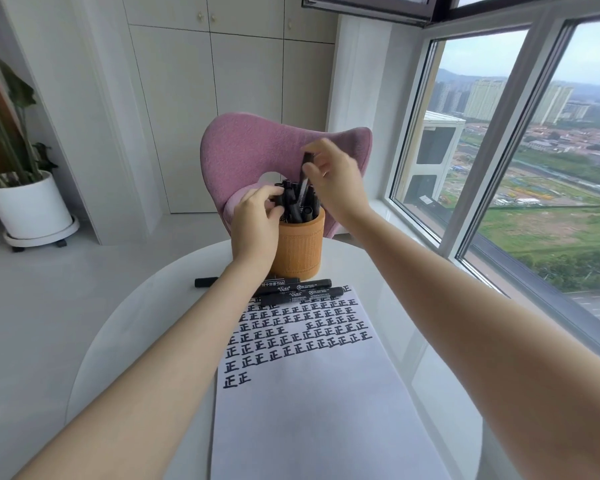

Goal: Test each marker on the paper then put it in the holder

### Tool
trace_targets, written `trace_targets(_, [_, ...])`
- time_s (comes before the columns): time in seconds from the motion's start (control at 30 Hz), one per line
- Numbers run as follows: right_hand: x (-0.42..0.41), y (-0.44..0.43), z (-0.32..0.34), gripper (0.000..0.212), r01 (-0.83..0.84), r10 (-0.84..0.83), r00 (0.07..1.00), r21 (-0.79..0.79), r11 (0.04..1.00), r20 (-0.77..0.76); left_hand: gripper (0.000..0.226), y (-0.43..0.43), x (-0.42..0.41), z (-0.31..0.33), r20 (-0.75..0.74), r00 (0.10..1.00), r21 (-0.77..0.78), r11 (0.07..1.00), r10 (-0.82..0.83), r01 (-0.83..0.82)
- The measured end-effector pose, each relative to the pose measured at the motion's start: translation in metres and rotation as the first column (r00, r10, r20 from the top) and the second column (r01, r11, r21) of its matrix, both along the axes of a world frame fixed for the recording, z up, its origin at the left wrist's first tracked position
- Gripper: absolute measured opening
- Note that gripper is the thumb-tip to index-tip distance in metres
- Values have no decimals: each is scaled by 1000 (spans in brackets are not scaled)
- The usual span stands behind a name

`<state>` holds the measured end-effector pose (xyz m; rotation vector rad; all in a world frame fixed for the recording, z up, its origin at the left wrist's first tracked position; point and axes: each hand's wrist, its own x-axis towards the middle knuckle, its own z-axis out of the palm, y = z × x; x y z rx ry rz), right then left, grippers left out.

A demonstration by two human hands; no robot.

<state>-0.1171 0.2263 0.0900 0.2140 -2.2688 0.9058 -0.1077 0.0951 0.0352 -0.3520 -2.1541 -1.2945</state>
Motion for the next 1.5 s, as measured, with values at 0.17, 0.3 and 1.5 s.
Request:
trace_targets(0.17, [2, 9, 13, 26, -43, 48, 995, 56, 998, -90, 25, 0, -3, 0, -3, 1000, 9, 1000, 14, -14])
trace_targets(0.3, [1, 5, 10, 26, -90, 92, 995, 44, 995, -49, 29, 3, -1, -4, -90, 995, -70, 997, 29, -36])
trace_targets(1.5, [-7, 1, -30, 31, -105, 83, 988, 175, 979, 126, 37, 9, -5, -11, -52, 997, -87, 995, -49, 45])
